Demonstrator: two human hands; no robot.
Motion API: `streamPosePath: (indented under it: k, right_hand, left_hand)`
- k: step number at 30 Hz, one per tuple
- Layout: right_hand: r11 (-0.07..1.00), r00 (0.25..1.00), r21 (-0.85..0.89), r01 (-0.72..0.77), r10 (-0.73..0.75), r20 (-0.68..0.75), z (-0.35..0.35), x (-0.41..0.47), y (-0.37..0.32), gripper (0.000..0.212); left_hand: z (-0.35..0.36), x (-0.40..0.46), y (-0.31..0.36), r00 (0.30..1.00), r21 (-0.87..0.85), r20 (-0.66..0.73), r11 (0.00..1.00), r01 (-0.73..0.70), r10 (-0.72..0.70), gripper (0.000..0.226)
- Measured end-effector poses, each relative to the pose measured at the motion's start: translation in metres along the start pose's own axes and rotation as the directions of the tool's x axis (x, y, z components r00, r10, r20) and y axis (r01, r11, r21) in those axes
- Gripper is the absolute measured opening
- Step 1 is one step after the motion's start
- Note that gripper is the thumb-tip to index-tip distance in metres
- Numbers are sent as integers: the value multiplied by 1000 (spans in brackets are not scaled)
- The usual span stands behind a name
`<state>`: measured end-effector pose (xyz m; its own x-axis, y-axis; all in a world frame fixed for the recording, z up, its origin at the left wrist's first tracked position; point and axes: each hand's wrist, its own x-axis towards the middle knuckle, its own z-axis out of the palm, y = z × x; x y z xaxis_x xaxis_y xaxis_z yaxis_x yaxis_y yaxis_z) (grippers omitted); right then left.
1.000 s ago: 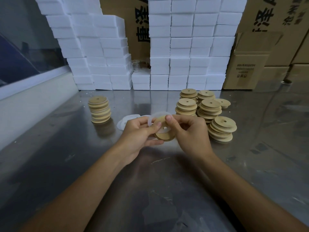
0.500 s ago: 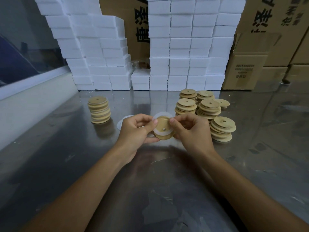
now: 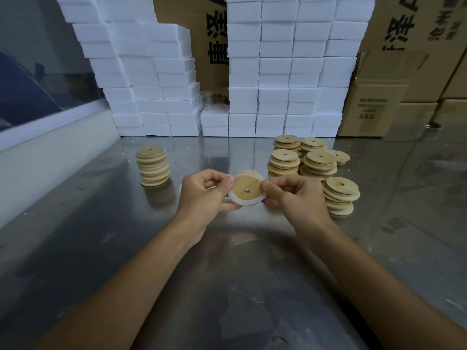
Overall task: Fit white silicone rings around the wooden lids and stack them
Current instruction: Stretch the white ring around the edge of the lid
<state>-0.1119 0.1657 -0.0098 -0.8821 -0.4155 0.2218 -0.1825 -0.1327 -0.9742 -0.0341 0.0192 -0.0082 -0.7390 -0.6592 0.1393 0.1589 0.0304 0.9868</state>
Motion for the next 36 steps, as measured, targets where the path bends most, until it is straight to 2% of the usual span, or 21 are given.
streamPosePath:
  k: [6, 13, 19, 28, 30, 32, 34, 36]
  right_hand:
    - [999, 999, 21, -33, 33, 20, -3, -1, -4, 9]
    - [957, 973, 175, -231, 224, 59, -2, -1, -9, 9]
    - [942, 978, 261, -210, 207, 36, -1, -2, -12, 9]
    - [924, 964, 279, -262, 235, 126, -2, -2, -11, 10]
    - [940, 975, 260, -220, 200, 101, -3, -2, -10, 10]
    - [970, 989, 196, -145, 136, 60, -2, -3, -8, 6]
    - [998, 1000, 66, -19, 18, 6, 0, -3, -6, 9]
    - [982, 992, -140, 126, -128, -8, 1, -3, -3, 13]
  left_hand:
    - [-2, 1, -1, 999, -78, 17, 996, 52, -51, 12]
    - [0, 1, 0, 995, -183, 31, 978, 100, -96, 15]
    - [1, 0, 2, 989, -255, 31, 956, 147, -144, 18]
    - [1, 1, 2, 985, -370, 59, 913, 171, -161, 19]
    - [1, 1, 2, 989, -348, 69, 925, 150, -134, 22]
    - [-2, 1, 2, 995, -235, 85, 969, 77, -59, 24]
    - [-5, 1, 1, 994, -65, 95, 997, -47, 53, 26]
    - [-7, 1, -1, 984, 79, 84, 984, -161, 154, 28]
